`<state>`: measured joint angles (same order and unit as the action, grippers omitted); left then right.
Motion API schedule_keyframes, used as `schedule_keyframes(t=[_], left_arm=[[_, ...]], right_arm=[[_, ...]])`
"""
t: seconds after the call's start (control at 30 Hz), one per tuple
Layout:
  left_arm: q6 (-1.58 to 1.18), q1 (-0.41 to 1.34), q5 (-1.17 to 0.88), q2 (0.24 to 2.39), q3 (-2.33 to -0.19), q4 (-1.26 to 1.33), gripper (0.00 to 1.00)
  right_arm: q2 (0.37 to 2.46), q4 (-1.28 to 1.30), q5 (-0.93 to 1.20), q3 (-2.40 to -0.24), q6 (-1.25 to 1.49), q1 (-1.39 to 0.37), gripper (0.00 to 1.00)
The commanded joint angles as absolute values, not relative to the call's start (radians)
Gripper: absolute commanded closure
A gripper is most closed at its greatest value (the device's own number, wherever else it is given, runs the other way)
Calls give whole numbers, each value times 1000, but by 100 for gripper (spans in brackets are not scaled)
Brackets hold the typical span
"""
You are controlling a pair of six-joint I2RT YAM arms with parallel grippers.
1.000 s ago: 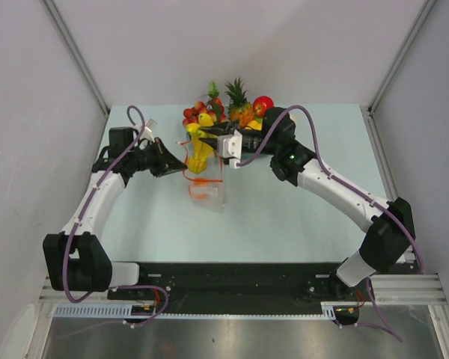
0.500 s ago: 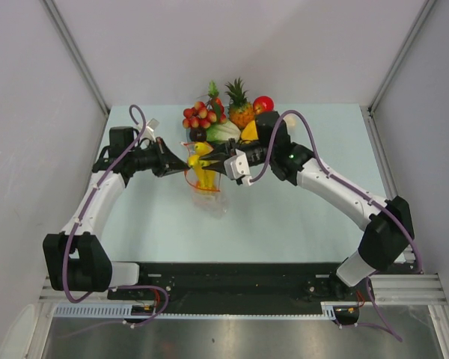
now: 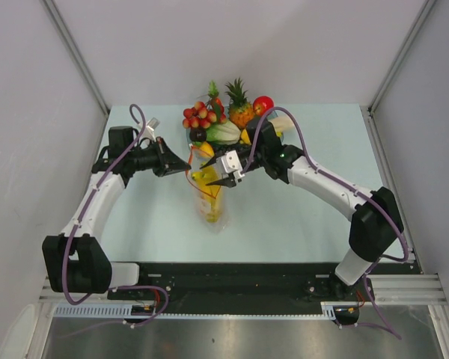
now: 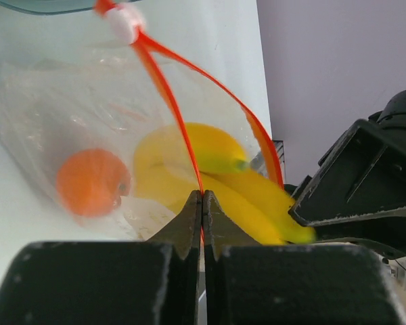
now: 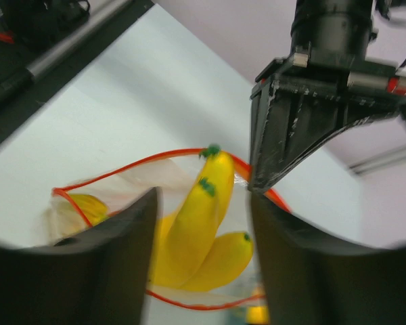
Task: Place the food in the zip-top bag and seal the zipper
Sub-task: Place the fake fruit in the zipper food storage bag.
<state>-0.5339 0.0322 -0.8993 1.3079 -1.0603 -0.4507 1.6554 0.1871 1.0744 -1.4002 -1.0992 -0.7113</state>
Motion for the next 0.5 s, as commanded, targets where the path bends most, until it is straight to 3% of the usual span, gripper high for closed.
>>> schedule_keyframes(t=[0.0, 0.03, 0.07, 0.23, 0.47], left_arm=[[-546, 37, -930, 1259, -1062, -442, 100], [-549, 37, -927, 1256, -1060, -443, 100], [-549, 37, -923, 1250, -1052, -440, 100], [-534, 37, -908, 1249, -1043, -457, 100], [-526, 37, -897, 1238, -1035, -437, 100]], right_arm=[[1646, 158, 1083, -1404, -941, -716, 28], [1643, 84, 1069, -1405, -890, -716, 7], [1641, 45, 1031, -1404, -827, -716, 1], [1600, -106, 841, -1405, -513, -707, 0], [1563, 75, 551, -1411, -310, -663, 10]])
